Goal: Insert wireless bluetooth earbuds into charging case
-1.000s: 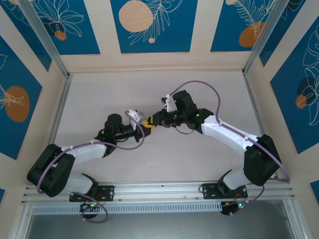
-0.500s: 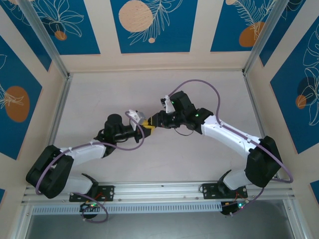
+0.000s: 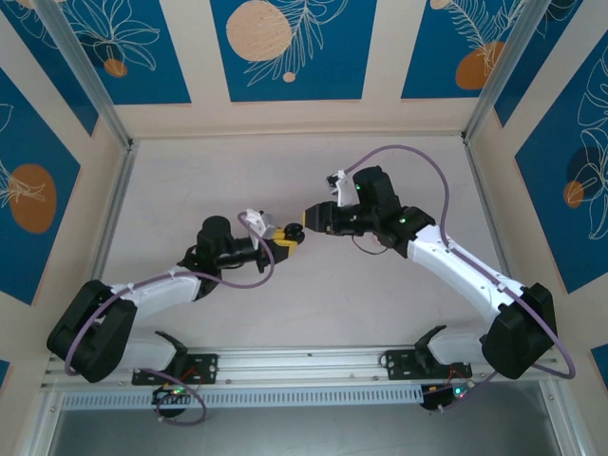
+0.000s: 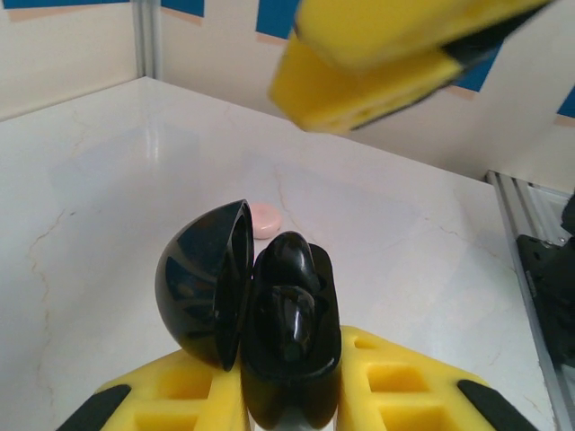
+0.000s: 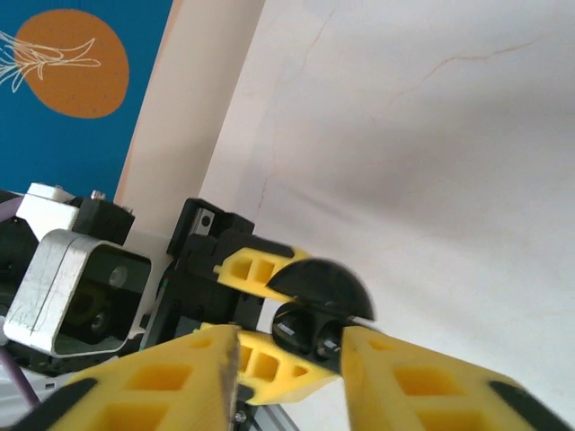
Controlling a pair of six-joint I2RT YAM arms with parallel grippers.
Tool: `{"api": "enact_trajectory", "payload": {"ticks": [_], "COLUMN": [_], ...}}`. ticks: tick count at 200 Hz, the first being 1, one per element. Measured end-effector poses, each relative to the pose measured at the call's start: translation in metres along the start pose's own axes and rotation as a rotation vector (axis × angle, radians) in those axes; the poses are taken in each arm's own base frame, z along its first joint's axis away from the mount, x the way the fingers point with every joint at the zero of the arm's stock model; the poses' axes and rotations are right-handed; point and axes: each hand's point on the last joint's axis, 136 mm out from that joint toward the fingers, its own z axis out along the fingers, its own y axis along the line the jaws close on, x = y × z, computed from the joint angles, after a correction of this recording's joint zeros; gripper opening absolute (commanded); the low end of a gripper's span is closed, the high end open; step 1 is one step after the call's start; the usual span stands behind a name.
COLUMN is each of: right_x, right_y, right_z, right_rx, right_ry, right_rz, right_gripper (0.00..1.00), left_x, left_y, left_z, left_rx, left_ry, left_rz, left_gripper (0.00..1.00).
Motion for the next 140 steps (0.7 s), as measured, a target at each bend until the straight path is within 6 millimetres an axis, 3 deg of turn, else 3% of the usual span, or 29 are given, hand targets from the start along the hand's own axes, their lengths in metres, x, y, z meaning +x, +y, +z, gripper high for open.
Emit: {"api": "enact_trajectory", "payload": {"ticks": [52, 102, 140], "right_x": [-0.009, 0.008, 0.012], "right_y": [-0.006, -0.011, 0.006], "right_z": [-0.009, 0.016, 0.022], "right_rx": [-0.114, -0.203, -0.281], "right_ry": [0.041, 0.177, 0.222], "right_rz": [-0.003, 0.023, -0.013], "right_gripper": [0.58, 0.58, 0.5], "left_x": [-0.006, -0.016, -0.02], "left_y": [-0.015, -0.021, -0.02], "left_z": [-0.001, 0.001, 0.001], "left_rx": [0.073, 0.103, 0.103], "left_ry": [-0.014, -0.031, -0.037], "left_rz": [0.025, 0.042, 0.048], "left_gripper": [0.24, 0.24, 0.24]}}
